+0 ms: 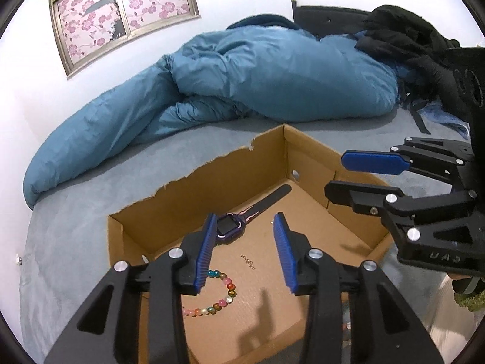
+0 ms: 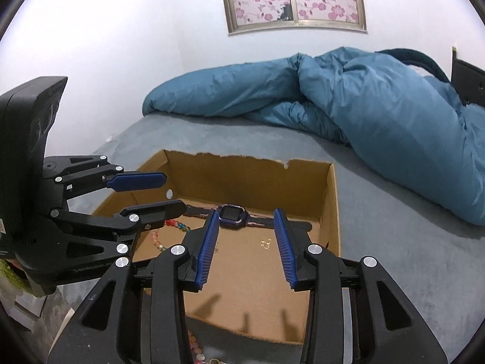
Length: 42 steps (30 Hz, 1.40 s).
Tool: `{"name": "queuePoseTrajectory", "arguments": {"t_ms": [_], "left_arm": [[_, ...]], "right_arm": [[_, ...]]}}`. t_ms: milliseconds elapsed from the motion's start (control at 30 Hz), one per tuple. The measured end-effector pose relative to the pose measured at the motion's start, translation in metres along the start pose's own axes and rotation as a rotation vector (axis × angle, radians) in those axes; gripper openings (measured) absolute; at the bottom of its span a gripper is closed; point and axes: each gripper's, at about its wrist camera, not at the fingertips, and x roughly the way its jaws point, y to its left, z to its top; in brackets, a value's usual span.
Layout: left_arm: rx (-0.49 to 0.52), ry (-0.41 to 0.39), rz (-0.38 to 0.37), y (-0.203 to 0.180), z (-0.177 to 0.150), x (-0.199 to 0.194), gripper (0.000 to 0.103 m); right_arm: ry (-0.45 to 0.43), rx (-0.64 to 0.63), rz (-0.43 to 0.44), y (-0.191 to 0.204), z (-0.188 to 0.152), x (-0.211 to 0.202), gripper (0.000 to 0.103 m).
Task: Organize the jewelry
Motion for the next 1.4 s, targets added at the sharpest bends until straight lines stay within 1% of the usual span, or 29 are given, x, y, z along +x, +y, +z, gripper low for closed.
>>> {"name": "queuePoseTrajectory", "arguments": {"t_ms": [200, 333, 533, 633, 700, 867, 967, 1033, 1267, 1400], "left_arm": [[-0.009, -0.071, -0.002, -0.002, -0.012, -0.040, 0.038], [-0.015, -0.119, -0.015, -0.002, -0.025, -0.071, 0.038], [-0.051, -0.143, -0.041, 0.000, -0.056, -0.105, 0.038], [-0.045, -0.142, -0.060, -0.005, -0.075, -0.114, 0.038], [-0.035, -0.134, -0.087, -0.012, -0.089, -0.117, 0.038], [-0.015, -0.091, -0.133, -0.033, -0.114, -0.110, 0.038], [0.008, -0.060, -0.166, -0.049, -0.125, -0.097, 0.038], [0.032, -0.043, -0.188, -0.062, -0.131, -0.087, 0.038], [0.088, -0.003, -0.229, -0.090, -0.138, -0.051, 0.038], [0.142, 0.013, -0.257, -0.103, -0.141, -0.034, 0.038]], "right_arm": [[-0.050, -0.007, 0.026, 0.005, 0.000, -0.023, 0.037], [-0.072, -0.051, 0.036, 0.010, -0.007, -0.045, 0.038], [-0.053, -0.120, 0.049, 0.011, -0.029, -0.072, 0.038], [-0.027, -0.144, 0.049, 0.010, -0.043, -0.082, 0.038], [-0.002, -0.156, 0.045, 0.011, -0.054, -0.086, 0.038], [0.064, -0.157, 0.055, 0.007, -0.079, -0.085, 0.038], [0.118, -0.151, 0.068, 0.004, -0.096, -0.078, 0.038], [0.157, -0.160, 0.076, 0.004, -0.106, -0.071, 0.036], [0.258, -0.231, 0.110, 0.006, -0.126, -0.039, 0.026], [0.287, -0.247, 0.126, 0.006, -0.129, -0.022, 0.024]]}}
